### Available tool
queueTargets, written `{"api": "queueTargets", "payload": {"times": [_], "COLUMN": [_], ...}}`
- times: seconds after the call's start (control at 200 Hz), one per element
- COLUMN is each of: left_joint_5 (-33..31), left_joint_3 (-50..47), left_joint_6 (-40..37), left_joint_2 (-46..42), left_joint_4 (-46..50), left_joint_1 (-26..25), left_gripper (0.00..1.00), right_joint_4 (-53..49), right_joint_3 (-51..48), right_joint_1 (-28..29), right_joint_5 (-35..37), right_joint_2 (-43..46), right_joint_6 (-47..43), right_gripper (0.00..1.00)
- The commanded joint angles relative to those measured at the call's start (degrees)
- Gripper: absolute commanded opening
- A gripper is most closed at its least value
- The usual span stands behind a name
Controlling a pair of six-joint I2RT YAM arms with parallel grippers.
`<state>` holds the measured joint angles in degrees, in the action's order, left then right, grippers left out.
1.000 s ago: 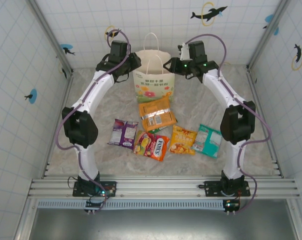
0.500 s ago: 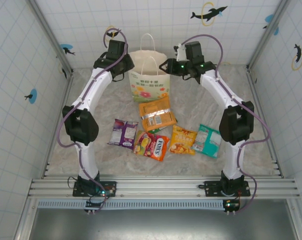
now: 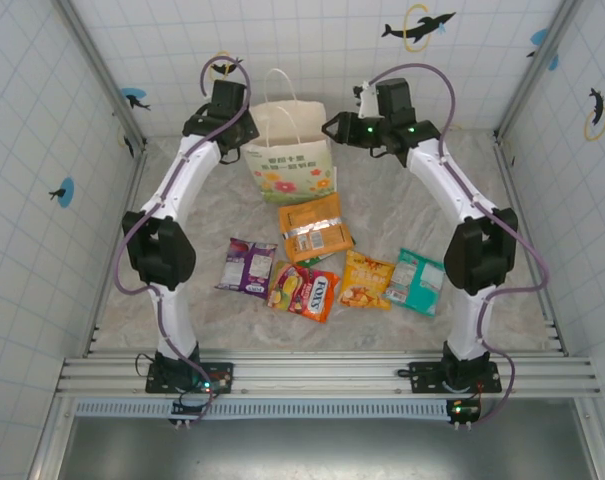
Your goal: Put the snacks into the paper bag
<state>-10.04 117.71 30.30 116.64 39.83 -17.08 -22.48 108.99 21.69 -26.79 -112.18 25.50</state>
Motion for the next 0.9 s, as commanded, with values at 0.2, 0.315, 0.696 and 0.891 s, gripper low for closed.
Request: {"api": "queueTargets", "payload": {"times": [0.2, 0.315, 0.696, 0.891], "left_joint_5": [-0.5, -1.4, -4.5, -4.7], "left_joint_3": [-0.2, -2.8, -17.9, -26.2], "left_joint_6": [-2.6, -3.3, -4.3, -3.7], "left_joint_2": [-6.3, -9.2, -23.0, -29.2], "left_joint_4": [6.6, 8.6, 10.4, 9.3], "left_joint_1": [4.1, 5.5, 10.6, 12.9], "left_gripper": [0.00, 0.00, 0.00, 0.00], "right_joint_4": [2.9, 2.8, 4.4, 5.1], "right_joint_3": [-6.3, -6.8, -10.0, -10.1], "right_joint_1": [0.8, 1.4, 6.2, 8.6], "right_joint_5": [0.2, 0.0, 0.3, 0.6], "right_joint_2": [5.5, 6.0, 7.6, 7.2], "right_joint_6": [1.2, 1.3, 2.1, 2.7], "right_gripper": [0.57, 0.57, 0.57, 0.57]}}
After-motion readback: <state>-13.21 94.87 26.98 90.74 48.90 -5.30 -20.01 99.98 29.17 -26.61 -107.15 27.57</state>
